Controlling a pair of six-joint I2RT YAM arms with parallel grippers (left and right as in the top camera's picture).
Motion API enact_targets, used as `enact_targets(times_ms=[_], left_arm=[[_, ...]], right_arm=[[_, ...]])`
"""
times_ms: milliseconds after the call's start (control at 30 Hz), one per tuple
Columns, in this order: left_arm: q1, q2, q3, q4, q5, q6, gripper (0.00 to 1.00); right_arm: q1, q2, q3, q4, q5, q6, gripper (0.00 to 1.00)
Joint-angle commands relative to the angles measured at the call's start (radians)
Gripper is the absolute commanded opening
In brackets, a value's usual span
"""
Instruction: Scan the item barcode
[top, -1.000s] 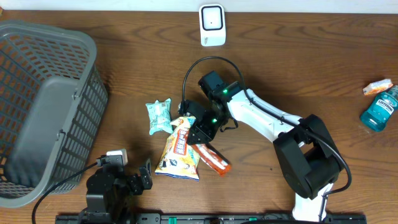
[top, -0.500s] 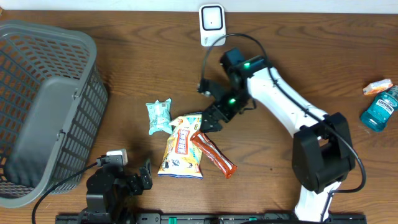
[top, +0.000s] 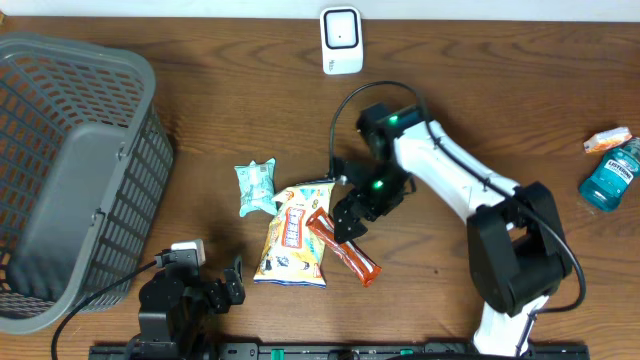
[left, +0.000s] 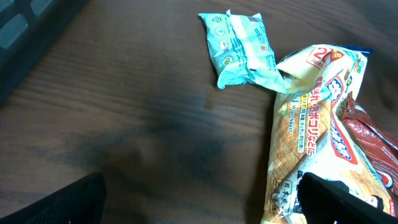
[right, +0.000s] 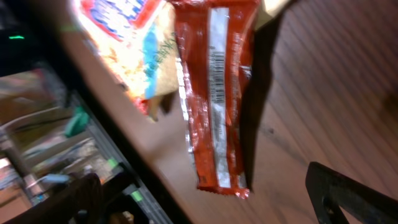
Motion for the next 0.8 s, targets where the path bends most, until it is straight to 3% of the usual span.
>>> enact_targets(times_ms=[0,67,333,767], left_arm=[[-0.004,0.0,-0.018,-0.045,0.006,-0.009,0.98],[-0.004,0.0,-0.018,-0.045,0.006,-0.009,0.98],[-0.004,0.0,-0.018,-0.045,0.006,-0.009,0.98],[-0.004,0.0,-0.018,-0.045,0.006,-0.009,0.98]], right_arm=[[0.072,-0.06,-0.009,0.025,0.327,0.224,0.99],[0.112,-0.063,-0.016,0.03,0.452,0.314,0.99],[0.174,-0.063,-0.067,0.097,0.403,0.377,0.99],[0.388,-0.062,-0.269,0.36,0.768,0.626,0.99]])
